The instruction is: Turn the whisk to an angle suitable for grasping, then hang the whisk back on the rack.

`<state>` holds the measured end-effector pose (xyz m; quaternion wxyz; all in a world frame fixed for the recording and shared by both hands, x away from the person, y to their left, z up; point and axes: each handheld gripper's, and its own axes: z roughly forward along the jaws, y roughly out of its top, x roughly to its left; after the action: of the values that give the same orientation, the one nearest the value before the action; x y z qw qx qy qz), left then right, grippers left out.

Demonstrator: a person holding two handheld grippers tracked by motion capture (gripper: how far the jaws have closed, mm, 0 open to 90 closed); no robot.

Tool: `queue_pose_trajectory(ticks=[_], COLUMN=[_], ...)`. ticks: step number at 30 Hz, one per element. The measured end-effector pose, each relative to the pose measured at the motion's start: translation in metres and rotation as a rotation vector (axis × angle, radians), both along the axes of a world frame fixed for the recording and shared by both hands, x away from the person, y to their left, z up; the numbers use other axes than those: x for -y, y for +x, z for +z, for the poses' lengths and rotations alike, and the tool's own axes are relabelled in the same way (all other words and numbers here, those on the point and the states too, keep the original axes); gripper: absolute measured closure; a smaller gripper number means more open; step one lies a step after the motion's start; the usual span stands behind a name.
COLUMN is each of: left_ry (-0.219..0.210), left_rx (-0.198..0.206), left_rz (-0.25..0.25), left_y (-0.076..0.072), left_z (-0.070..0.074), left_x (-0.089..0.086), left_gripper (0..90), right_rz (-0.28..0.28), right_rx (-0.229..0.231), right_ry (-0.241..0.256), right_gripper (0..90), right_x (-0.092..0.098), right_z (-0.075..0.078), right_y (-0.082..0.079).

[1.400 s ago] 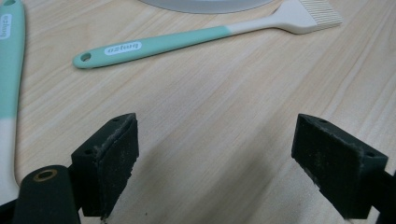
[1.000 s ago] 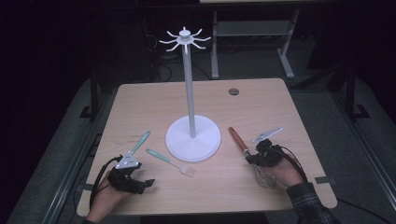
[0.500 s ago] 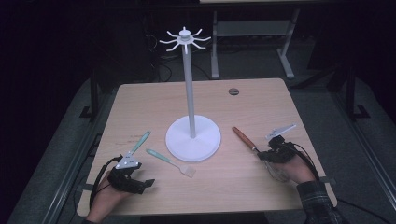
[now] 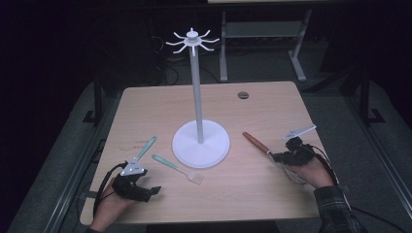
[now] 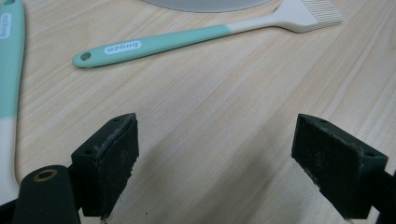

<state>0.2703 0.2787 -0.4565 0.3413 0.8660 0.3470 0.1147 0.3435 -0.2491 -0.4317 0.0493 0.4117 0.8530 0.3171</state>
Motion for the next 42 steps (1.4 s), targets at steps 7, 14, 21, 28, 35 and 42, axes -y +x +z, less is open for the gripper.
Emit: queue_pose_trajectory(ticks=[7,14,21,28,35,42], left_ry=[0.002,0.000,0.000,0.005,0.006,0.005], left_rx=[-0.002,-0.003,-0.007,-0.008,-0.013,-0.014], left_rz=[-0.001,-0.003,-0.011,-0.019,-0.020,-0.020], left_y=[0.000,-0.001,0.000,0.000,0.000,0.000], left_z=[0.000,0.000,-0.001,-0.001,-0.002,-0.002], left_x=[0.000,0.001,0.002,0.003,0.003,0.003], left_gripper=[14.4,14.4,14.4,14.4,14.4,14.3], right_rz=[-0.013,-0.028,-0.027,0.004,0.030,0.037], right_rx=[0.003,-0.009,-0.050,-0.102,-0.159,-0.208], right_ry=[0.017,-0.009,-0.003,-0.030,-0.109,-0.169], right_gripper=[77.1,65.8,56.0,56.9,57.3,59.0], right_x=[-0.002,-0.008,-0.014,-0.020,-0.031,-0.035], right_z=[0.010,0.016,0.021,0.019,0.009,-0.002], right_y=[0.009,0.024,0.042,0.060,0.075,0.079])
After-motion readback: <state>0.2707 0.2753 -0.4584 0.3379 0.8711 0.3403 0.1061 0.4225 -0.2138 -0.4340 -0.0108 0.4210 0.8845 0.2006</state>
